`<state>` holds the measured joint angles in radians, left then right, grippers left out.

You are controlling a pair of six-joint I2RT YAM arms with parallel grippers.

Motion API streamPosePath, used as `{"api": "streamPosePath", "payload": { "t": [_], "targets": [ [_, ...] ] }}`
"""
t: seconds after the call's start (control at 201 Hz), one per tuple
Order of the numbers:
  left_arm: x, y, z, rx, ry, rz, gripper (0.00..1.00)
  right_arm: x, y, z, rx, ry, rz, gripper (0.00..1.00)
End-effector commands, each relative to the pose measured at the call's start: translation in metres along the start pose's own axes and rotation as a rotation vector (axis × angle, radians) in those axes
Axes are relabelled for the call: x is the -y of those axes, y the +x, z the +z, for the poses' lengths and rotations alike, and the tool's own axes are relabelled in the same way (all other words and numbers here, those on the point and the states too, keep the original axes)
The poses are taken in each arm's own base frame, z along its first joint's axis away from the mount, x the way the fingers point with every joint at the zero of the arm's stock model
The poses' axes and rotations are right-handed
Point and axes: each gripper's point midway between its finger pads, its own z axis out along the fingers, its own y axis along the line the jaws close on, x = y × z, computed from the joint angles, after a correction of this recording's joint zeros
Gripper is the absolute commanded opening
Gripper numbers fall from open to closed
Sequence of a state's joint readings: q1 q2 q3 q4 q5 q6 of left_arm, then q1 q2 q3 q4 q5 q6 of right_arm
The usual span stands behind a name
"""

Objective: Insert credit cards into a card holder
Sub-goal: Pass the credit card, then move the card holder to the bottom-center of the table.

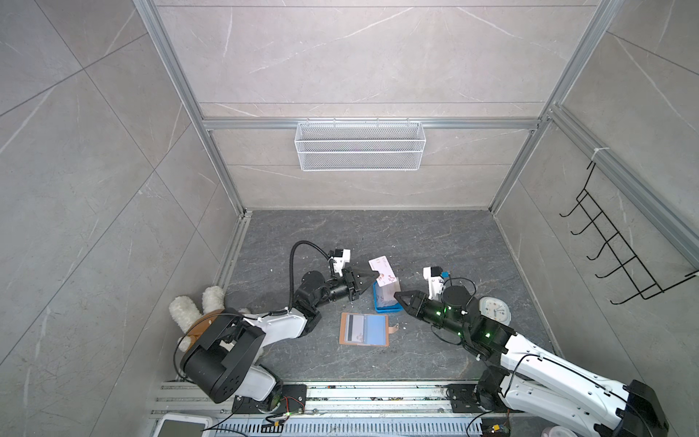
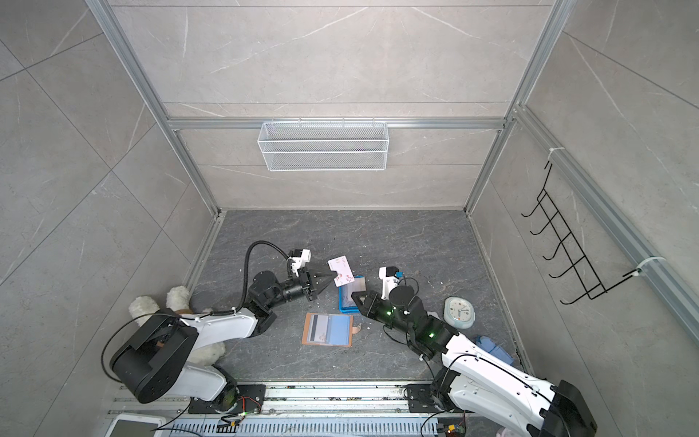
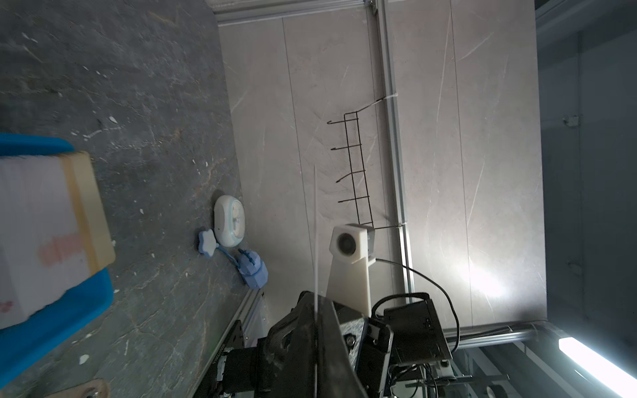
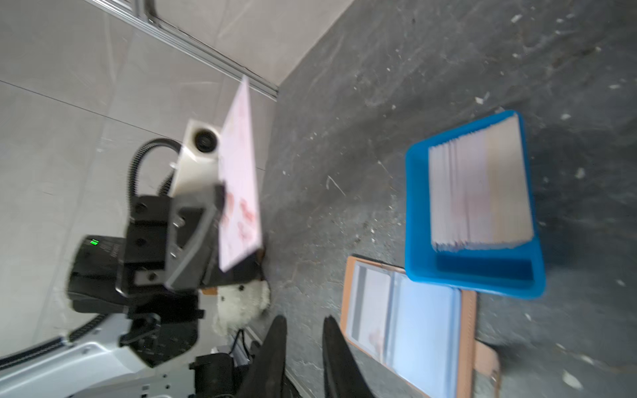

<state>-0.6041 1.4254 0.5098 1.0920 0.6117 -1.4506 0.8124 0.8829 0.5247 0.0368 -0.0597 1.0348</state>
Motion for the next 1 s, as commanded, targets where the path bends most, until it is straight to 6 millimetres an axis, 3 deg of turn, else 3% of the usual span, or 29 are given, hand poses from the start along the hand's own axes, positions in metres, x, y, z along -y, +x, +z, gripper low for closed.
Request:
{"api": "streamPosePath", "payload": {
  "t": [0.0, 0.299, 0.592, 0.831, 0.99],
  "targets": [
    [0.012, 0.0, -0.008, -0.06, -0.023, 0.07, 0.0, 0.034, 0.011, -0.004, -0.023, 0.204, -0.069, 0.25],
    [-0.019, 0.02, -0.04, -0.187, -0.279, 0.104, 0.0, 0.078, 0.048, 0.01, -0.168, 0.43, -0.146, 0.29],
    [-0.034, 0.037, -0.067, -0.233, -0.402, 0.182, 0.0, 0.11, 0.077, 0.035, -0.296, 0.526, -0.164, 0.39],
    [-0.052, 0.041, -0.081, -0.211, -0.469, 0.203, 0.0, 0.123, 0.092, 0.055, -0.339, 0.533, -0.158, 0.41],
    [-0.057, 0.039, -0.082, -0.184, -0.468, 0.196, 0.0, 0.126, 0.089, 0.063, -0.319, 0.537, -0.174, 0.36]
  ]
}}
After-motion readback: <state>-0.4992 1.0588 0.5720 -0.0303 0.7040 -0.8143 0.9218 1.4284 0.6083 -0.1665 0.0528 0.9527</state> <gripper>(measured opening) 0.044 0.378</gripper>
